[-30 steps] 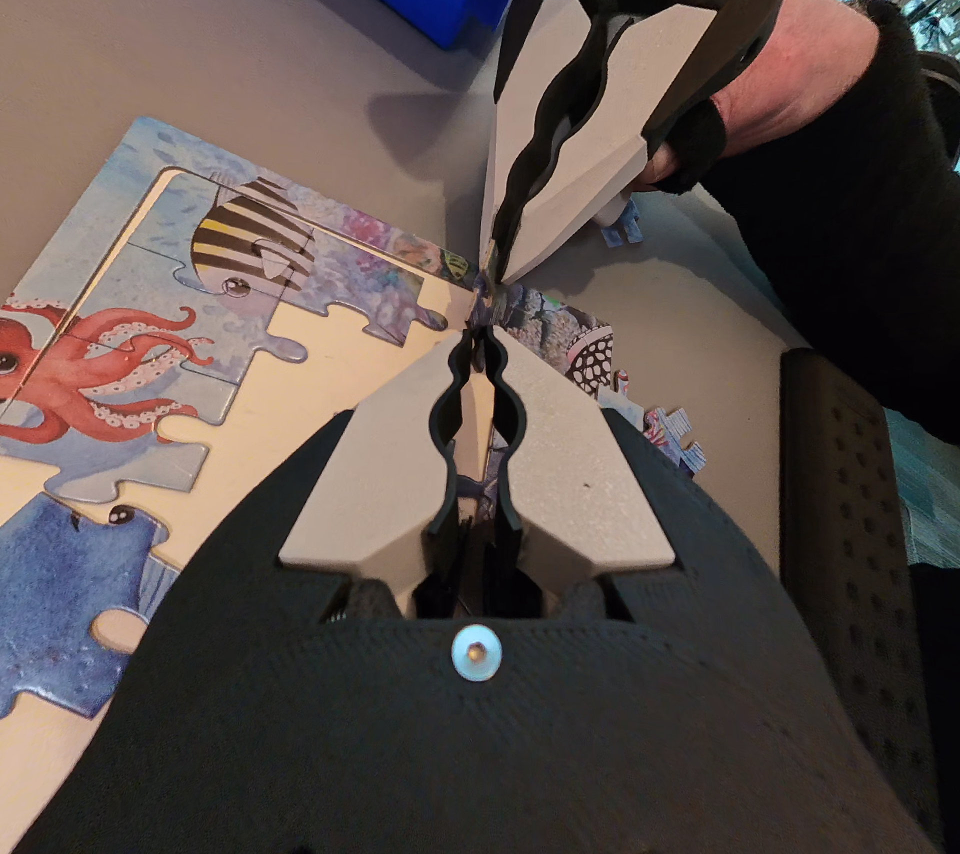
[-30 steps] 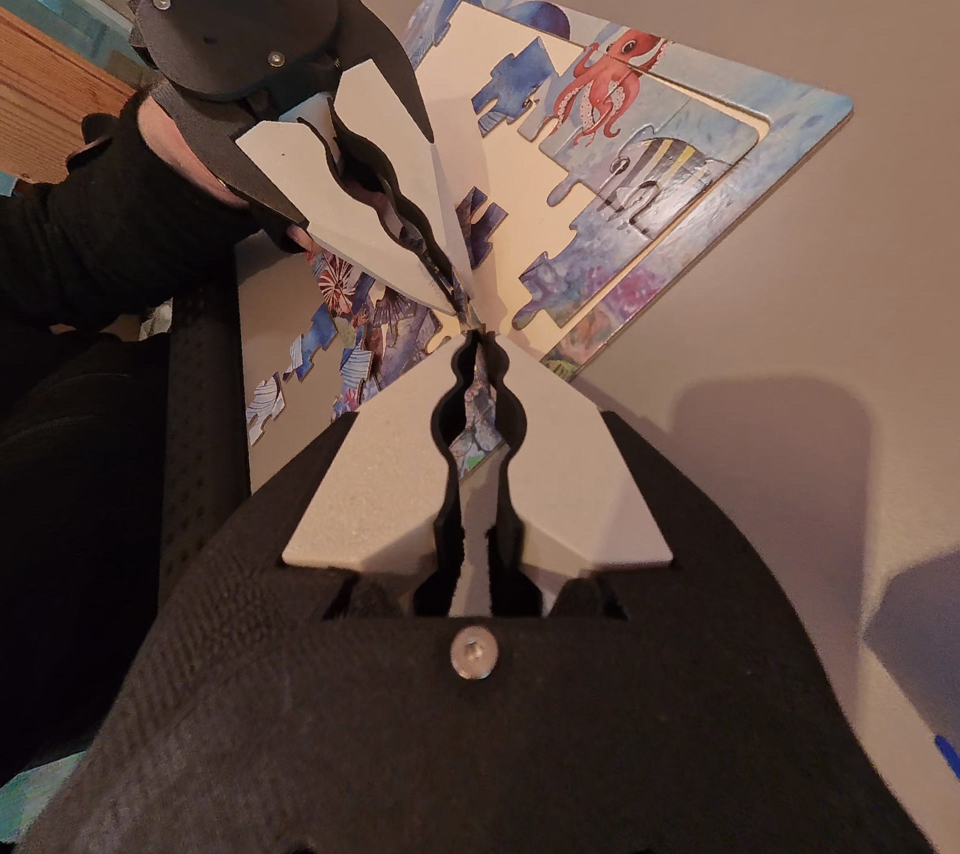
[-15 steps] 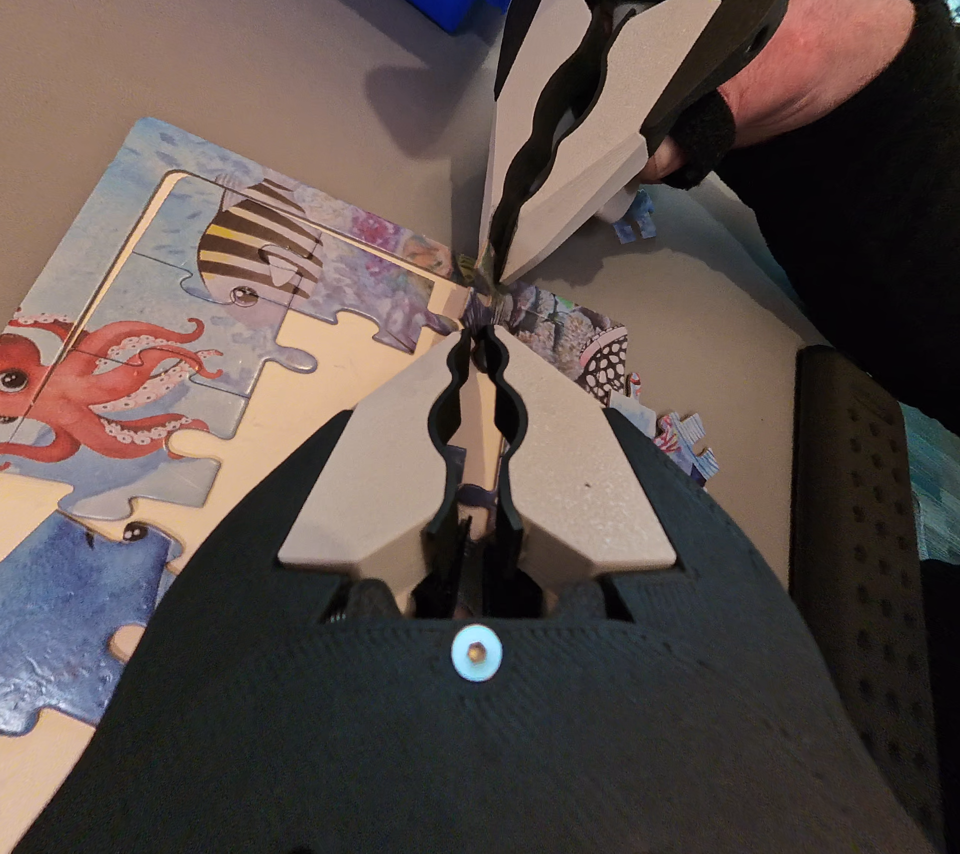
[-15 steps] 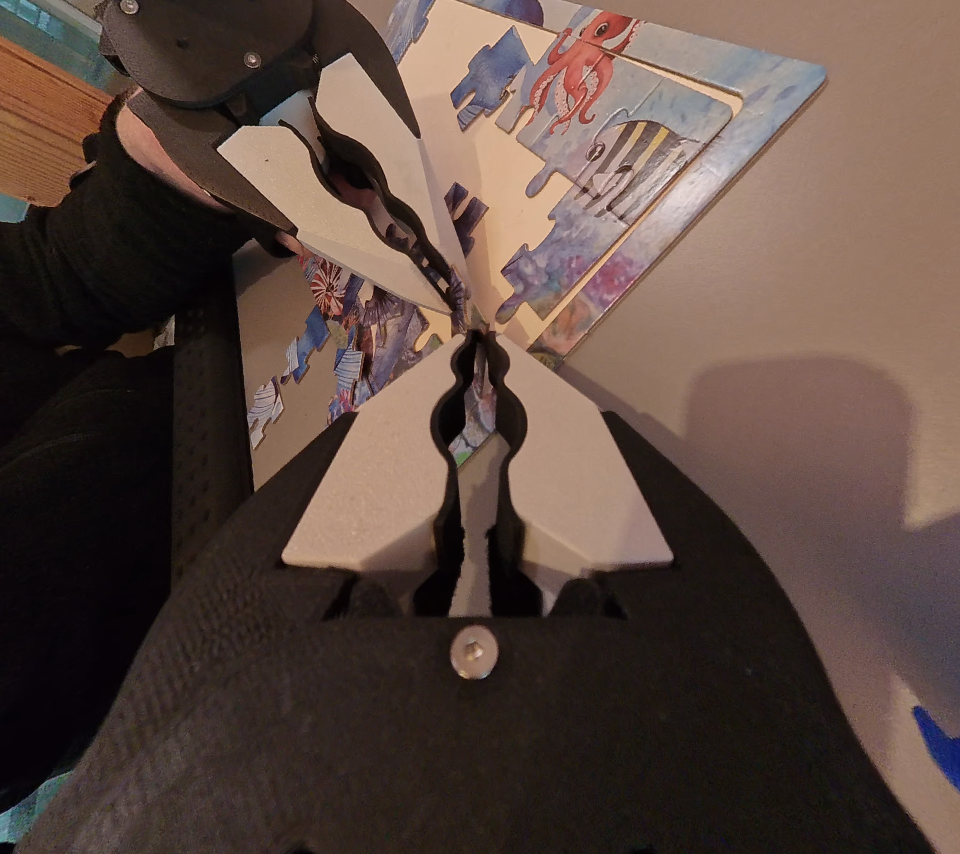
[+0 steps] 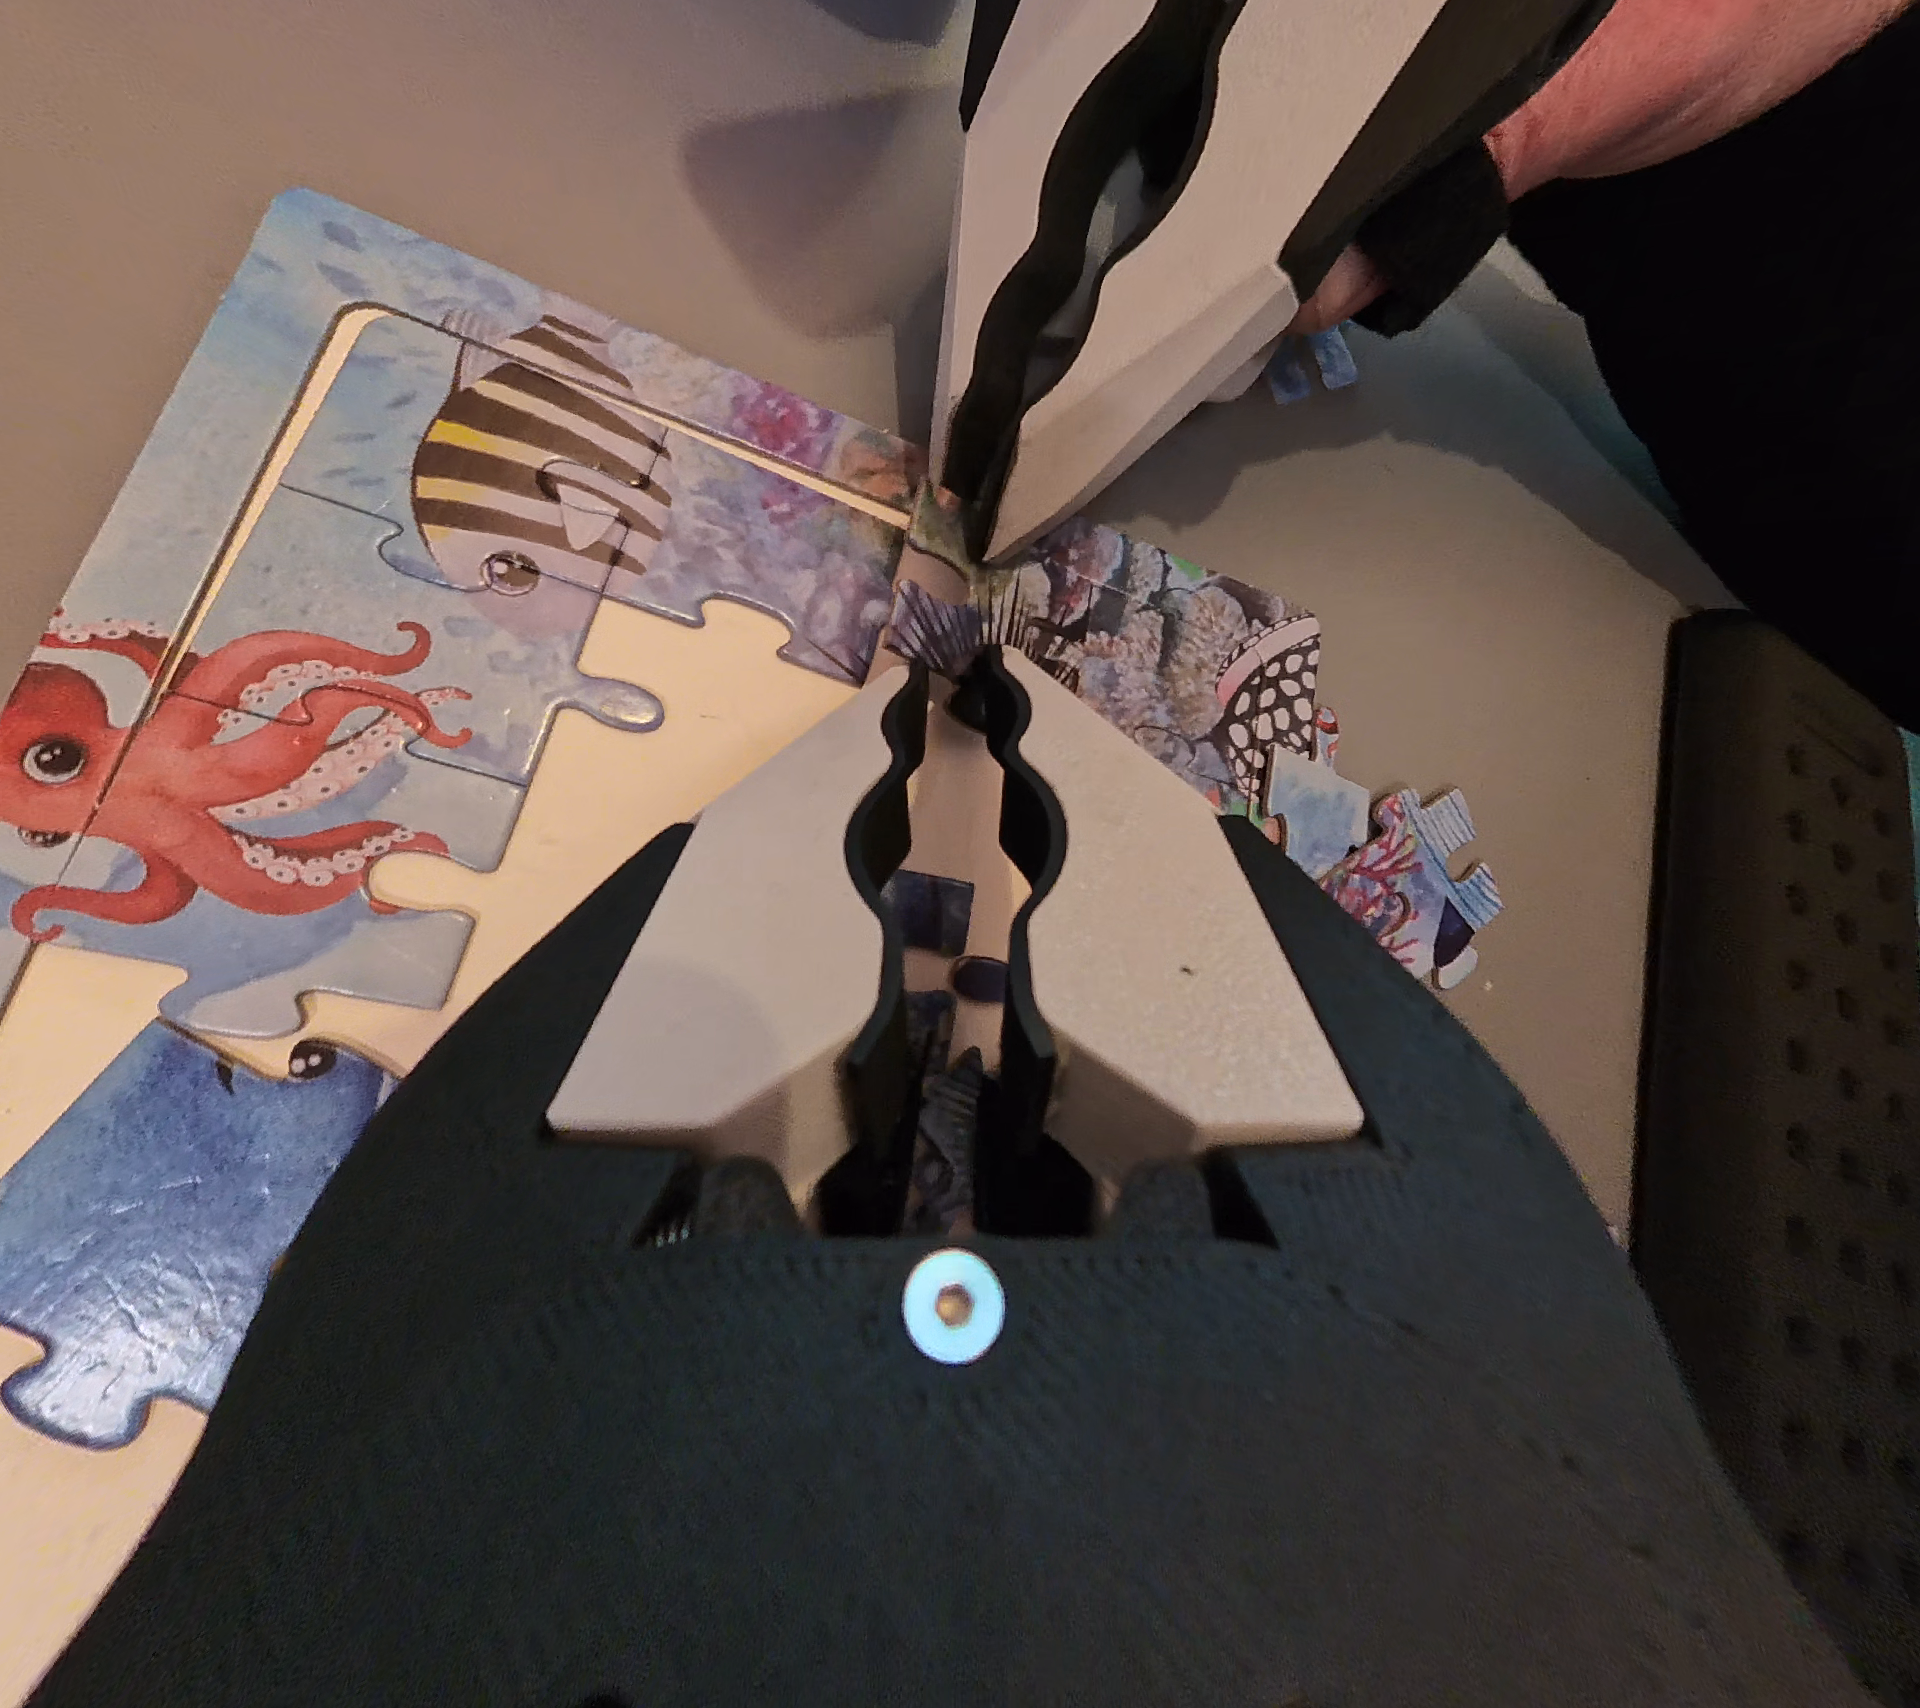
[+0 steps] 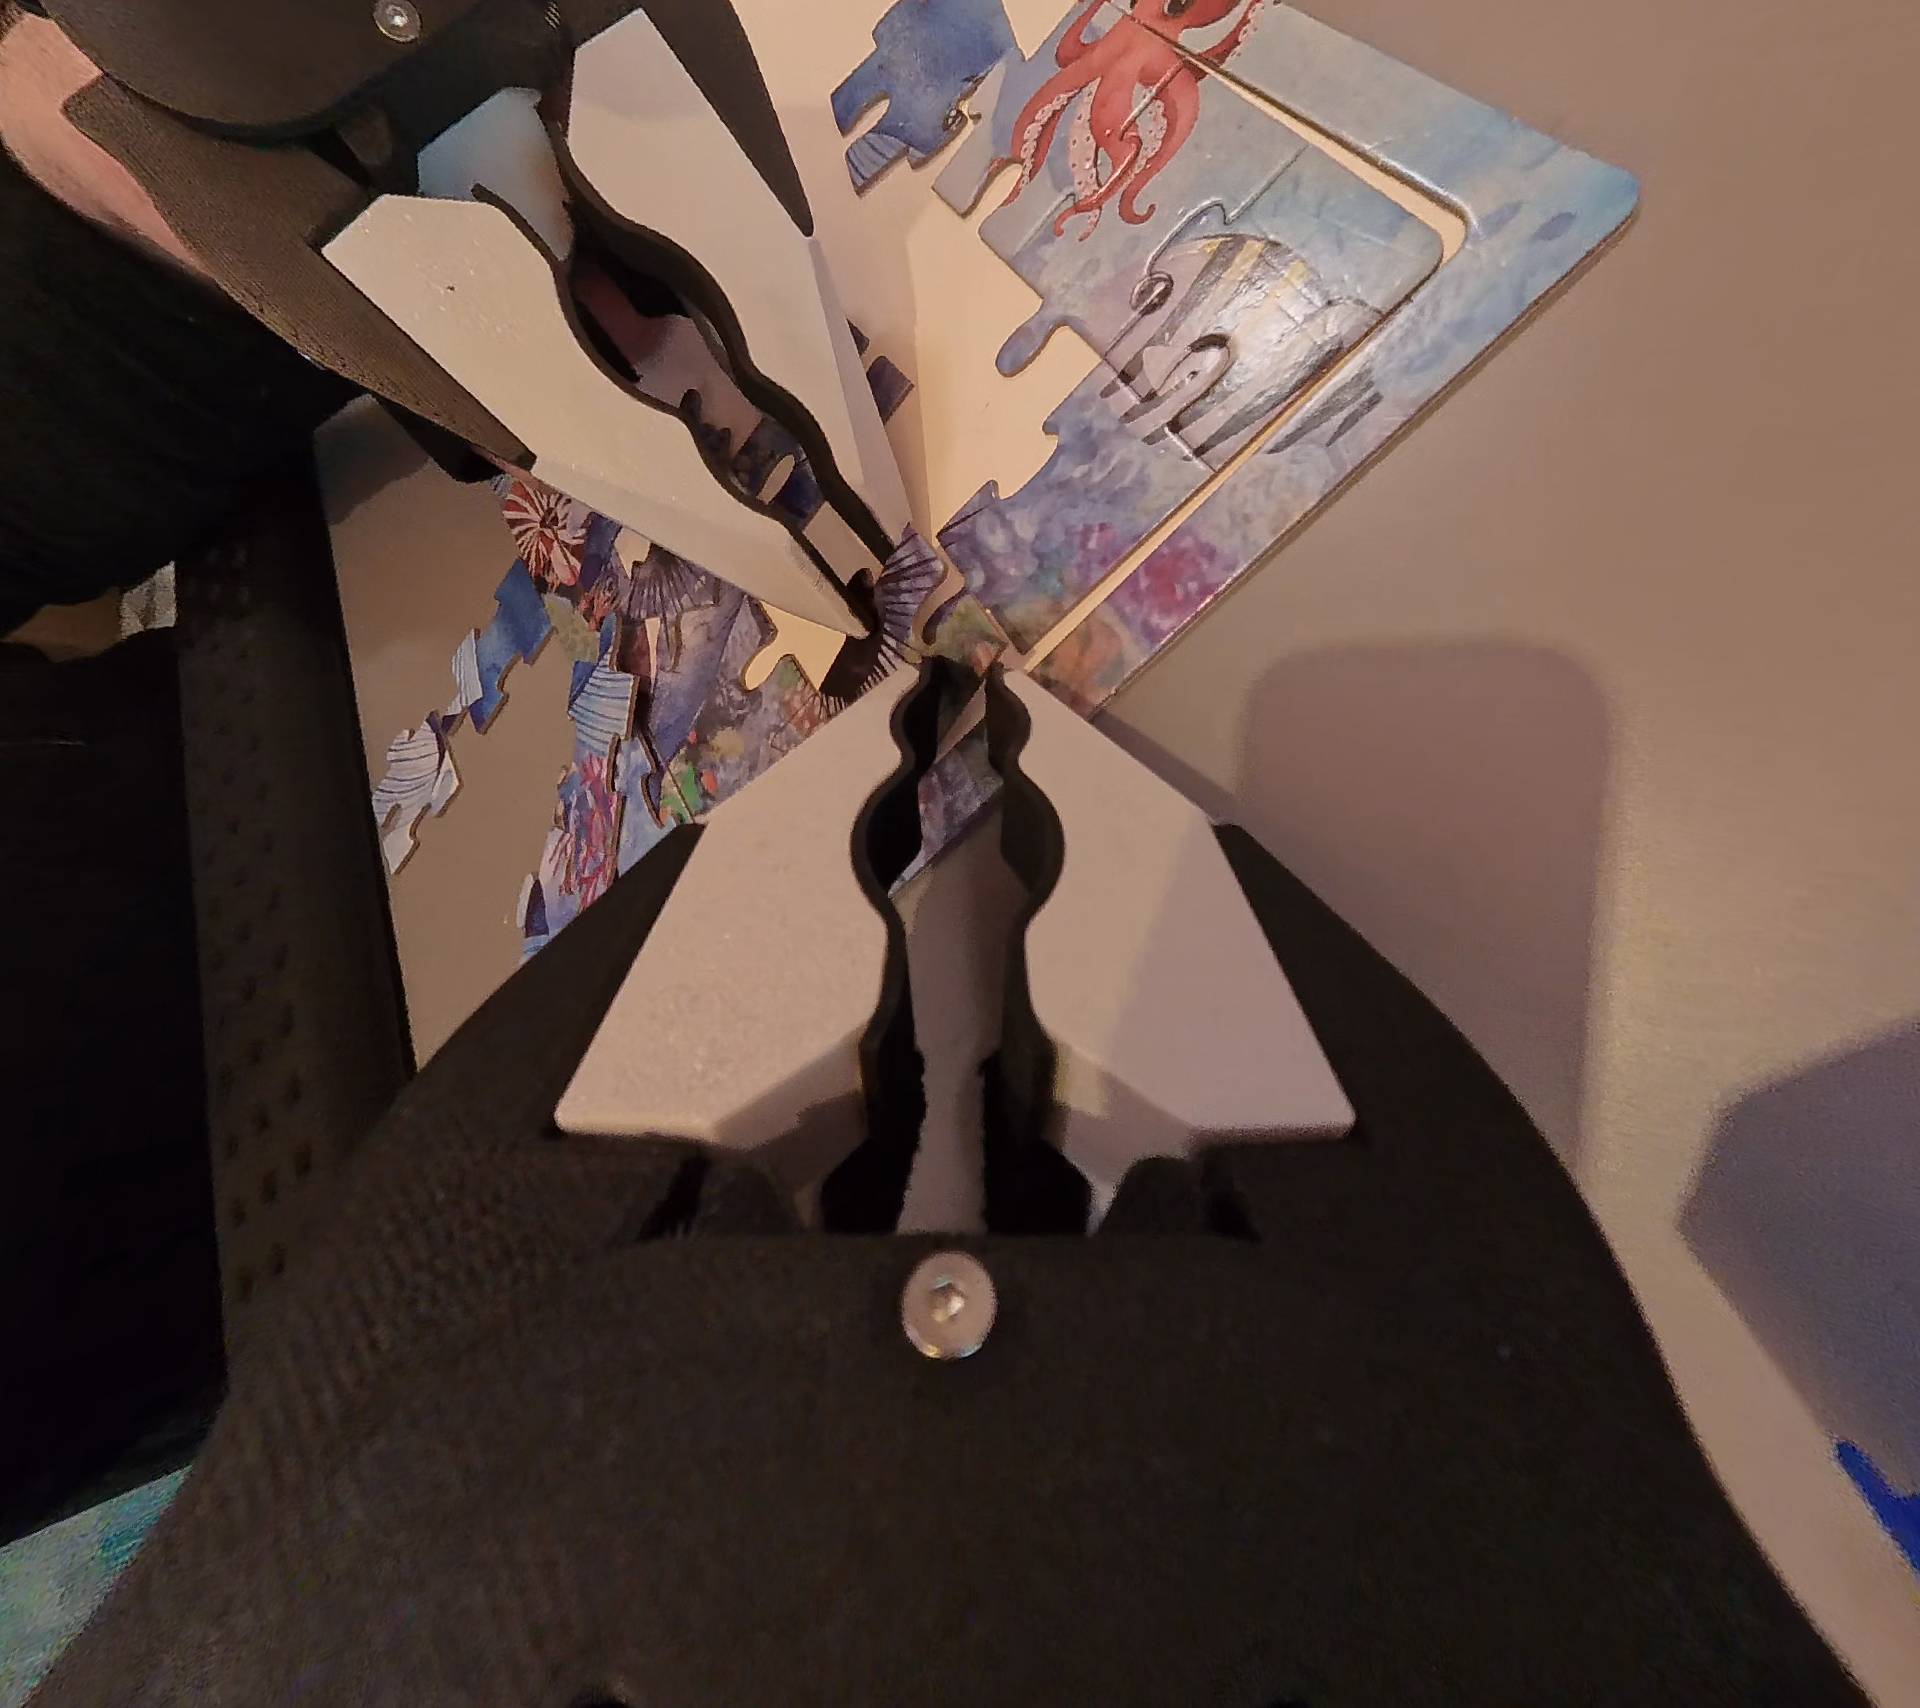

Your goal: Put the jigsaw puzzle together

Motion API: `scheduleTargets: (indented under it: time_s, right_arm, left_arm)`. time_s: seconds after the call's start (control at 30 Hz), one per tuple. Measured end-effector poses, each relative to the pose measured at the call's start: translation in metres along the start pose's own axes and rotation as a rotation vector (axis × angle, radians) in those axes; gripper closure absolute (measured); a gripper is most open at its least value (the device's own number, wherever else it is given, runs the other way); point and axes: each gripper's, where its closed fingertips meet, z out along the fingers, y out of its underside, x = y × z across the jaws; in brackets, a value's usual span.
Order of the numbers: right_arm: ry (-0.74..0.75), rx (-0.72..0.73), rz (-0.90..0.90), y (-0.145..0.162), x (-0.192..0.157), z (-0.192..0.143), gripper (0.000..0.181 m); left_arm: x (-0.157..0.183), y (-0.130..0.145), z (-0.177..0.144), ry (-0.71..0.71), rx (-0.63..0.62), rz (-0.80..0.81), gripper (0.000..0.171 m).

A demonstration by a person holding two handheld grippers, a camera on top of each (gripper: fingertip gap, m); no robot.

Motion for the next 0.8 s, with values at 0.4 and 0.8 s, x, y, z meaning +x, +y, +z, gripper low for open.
scheduleTargets:
  time_s: [0.4, 0.8]
  right_arm:
    - [0.092, -0.051, -0.092, 0.001, 0.000, 0.000, 0.173]
    - [0.112, -0.076, -0.106, 0.002, -0.001, 0.000, 0.172]
  left_arm:
    - [-0.003, 0.001, -0.003, -0.155, -0.060, 0.187, 0.160]
    - [-0.016, 0.003, -0.007, -0.185, -0.074, 0.246, 0.153]
